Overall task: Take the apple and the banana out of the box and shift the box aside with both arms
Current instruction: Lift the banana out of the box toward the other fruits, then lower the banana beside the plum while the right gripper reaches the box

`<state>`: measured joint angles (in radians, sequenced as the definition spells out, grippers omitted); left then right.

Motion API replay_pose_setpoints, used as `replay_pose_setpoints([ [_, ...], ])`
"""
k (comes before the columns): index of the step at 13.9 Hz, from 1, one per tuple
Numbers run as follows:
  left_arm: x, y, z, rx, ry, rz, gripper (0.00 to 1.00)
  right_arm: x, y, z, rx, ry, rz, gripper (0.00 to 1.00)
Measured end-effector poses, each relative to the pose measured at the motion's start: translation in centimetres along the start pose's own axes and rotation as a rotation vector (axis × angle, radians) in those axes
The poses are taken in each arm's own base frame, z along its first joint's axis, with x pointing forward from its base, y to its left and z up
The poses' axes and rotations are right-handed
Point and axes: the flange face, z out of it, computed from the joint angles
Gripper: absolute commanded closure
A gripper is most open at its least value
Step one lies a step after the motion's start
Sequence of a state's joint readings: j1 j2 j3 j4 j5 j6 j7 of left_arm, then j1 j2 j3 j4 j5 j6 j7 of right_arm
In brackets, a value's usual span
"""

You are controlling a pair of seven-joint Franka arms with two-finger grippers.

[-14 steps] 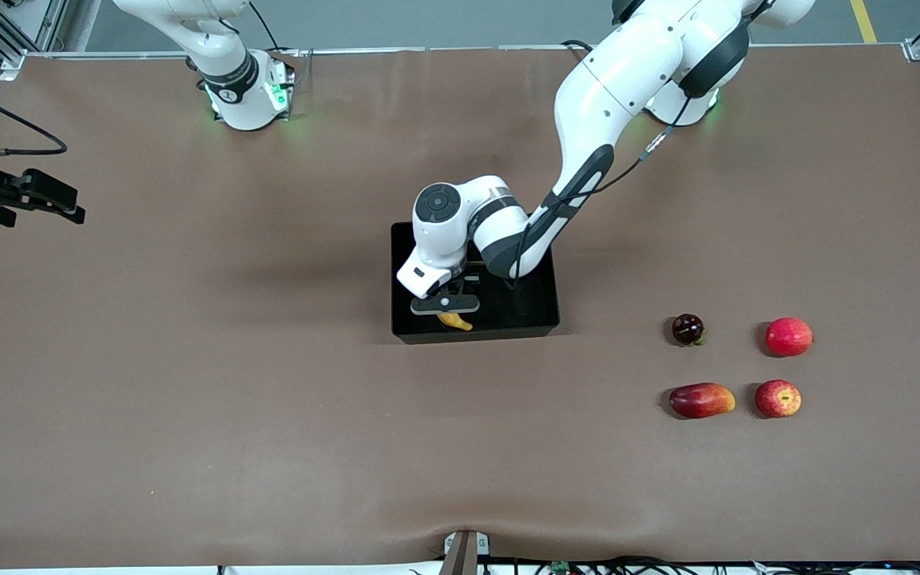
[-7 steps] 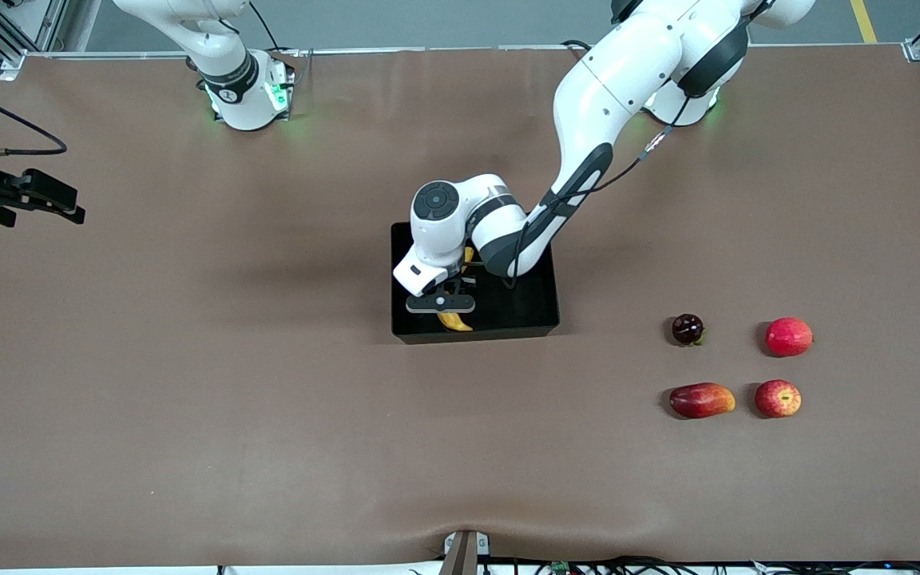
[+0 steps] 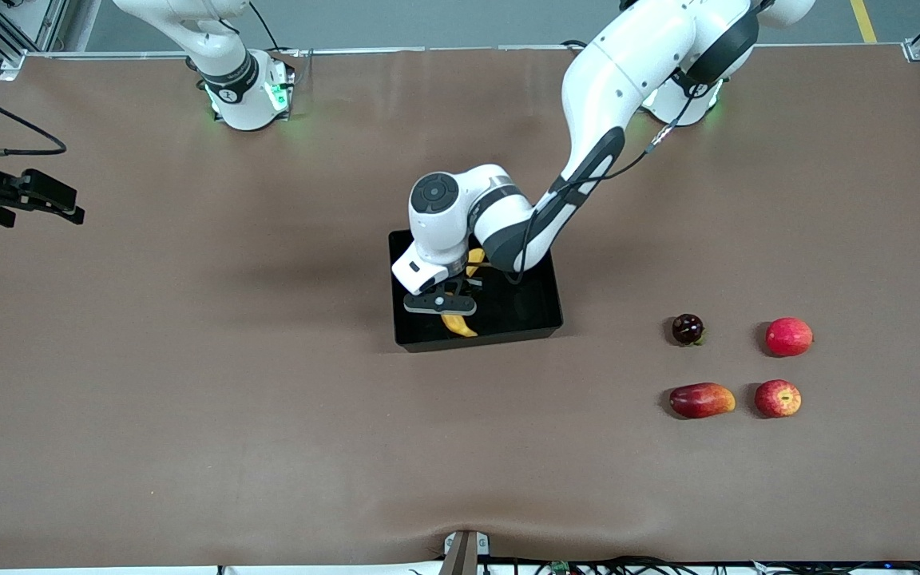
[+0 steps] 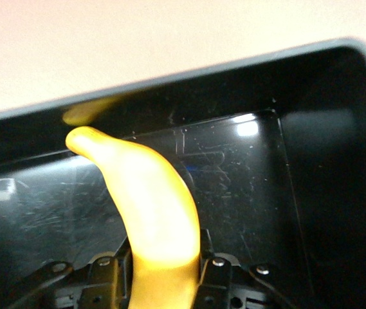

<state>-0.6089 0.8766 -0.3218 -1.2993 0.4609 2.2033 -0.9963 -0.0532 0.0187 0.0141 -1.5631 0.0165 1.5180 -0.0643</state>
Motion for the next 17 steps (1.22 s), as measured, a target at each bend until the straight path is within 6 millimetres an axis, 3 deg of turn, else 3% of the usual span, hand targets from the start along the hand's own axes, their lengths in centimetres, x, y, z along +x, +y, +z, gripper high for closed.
replay_pose_setpoints([
  [2,1.8,-1.4,-2.0,0.000,0.022,-0.018,1.00,0.0,0.0,0.0,0.000,0.000,0.000,0.00],
  [4,4.6,-4.1,-4.1,0.004,0.045,-0.020,1.00,0.0,-0.1,0.0,0.000,0.000,-0.001,0.00],
  [7,8.9,-10.4,-8.3,0.040,0.022,-0.018,1.00,0.3,-0.3,0.6,0.001,-0.011,-0.006,0.00],
  [10,12.5,-18.5,-12.1,0.072,-0.050,0.045,1.00,1.0,-0.3,1.8,0.002,-0.034,-0.008,0.00],
  [13,14.7,-26.8,-12.0,0.109,-0.115,0.126,1.00,1.6,-0.4,2.9,0.004,-0.054,-0.011,0.00],
  [15,15.5,-32.5,-10.5,0.119,-0.160,0.180,1.00,1.9,-0.5,3.5,0.005,-0.065,-0.014,0.00],
  [17,15.7,-38.1,-8.6,0.115,-0.191,0.215,1.00,2.9,-1.2,5.6,0.007,-0.104,-0.027,0.00],
])
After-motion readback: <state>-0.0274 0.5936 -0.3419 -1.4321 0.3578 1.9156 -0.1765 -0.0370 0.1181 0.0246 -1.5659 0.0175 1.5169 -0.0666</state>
